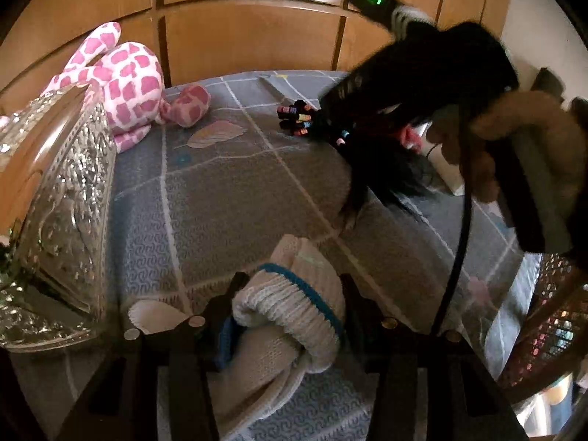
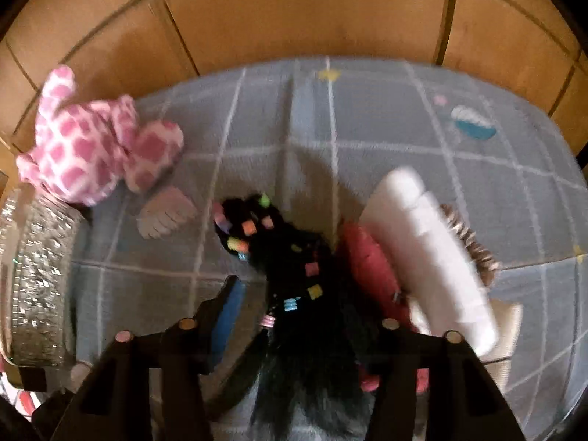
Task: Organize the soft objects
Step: 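Carry the white sock over the gold tray while the right gripper holds the hair ties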
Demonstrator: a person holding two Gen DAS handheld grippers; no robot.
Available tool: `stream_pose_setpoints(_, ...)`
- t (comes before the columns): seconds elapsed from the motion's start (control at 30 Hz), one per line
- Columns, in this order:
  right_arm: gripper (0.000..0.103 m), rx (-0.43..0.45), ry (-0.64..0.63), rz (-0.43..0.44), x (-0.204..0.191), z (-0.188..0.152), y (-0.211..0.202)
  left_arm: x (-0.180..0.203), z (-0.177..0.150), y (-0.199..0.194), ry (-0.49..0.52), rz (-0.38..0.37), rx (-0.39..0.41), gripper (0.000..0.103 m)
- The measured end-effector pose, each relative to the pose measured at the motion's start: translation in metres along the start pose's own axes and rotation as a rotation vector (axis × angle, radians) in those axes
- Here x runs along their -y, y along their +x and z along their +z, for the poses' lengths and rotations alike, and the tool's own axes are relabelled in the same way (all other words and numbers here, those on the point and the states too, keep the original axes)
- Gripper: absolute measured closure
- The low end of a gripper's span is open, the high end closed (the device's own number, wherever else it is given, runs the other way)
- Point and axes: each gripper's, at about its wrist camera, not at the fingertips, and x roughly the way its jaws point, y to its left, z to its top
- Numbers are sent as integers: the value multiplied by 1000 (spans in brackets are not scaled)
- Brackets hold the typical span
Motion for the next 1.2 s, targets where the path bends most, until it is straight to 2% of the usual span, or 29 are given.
stream_pose_setpoints(0.03, 76, -2, -3, -37, 0, -2, 2, 0, 0, 0, -6, 0, 3, 54)
stream_pose_setpoints(0.07, 79, 4, 2, -36, 0, -4, 1, 0, -1, -1, -7, 2, 4, 55)
stream_pose_setpoints(0.17, 91, 28, -18, 47, -8, -16, -18, -2, -2, -5, -38, -6, 3, 57)
stream_pose_setpoints(0.2, 90, 19, -24, 70, -9, -20, -21, -3, -3, -7, -43, -12, 1, 57)
stream_pose_setpoints(0.33, 89, -29, -30, 73, -5, -40, -6, -5, -5, -15, -77, -24, -11, 57)
stream_pose_setpoints(0.53, 86, 38, -74, 71, 0, -49, -6, 1, -13, -28, -66, -3, -16, 58)
stream_pose_setpoints(0.67, 86, 43, -100, 39, -5, -53, -9, 9, -11, -45, -22, 8, 31, 58)
stream_pose_setpoints(0.83, 86, 65, -178, -18, -27, -53, -6, 7, -1, -84, -41, -7, 120, 58)
stream_pose_setpoints(0.93, 86, 80, -200, -36, -30, -56, -5, -3, 6, -103, -83, -23, 162, 58)
stream_pose_setpoints(1.03, 86, 88, -216, -49, -36, -56, -8, -16, 12, -124, -119, -6, 211, 58)
stream_pose_setpoints(1.13, 86, 102, -226, -68, -38, -60, -10, -46, 15, -142, -203, -5, 244, 58)
stream_pose_setpoints(1.2, 86, 107, -229, -76, -39, -62, -11, -70, 14, -160, -259, 24, 278, 58)
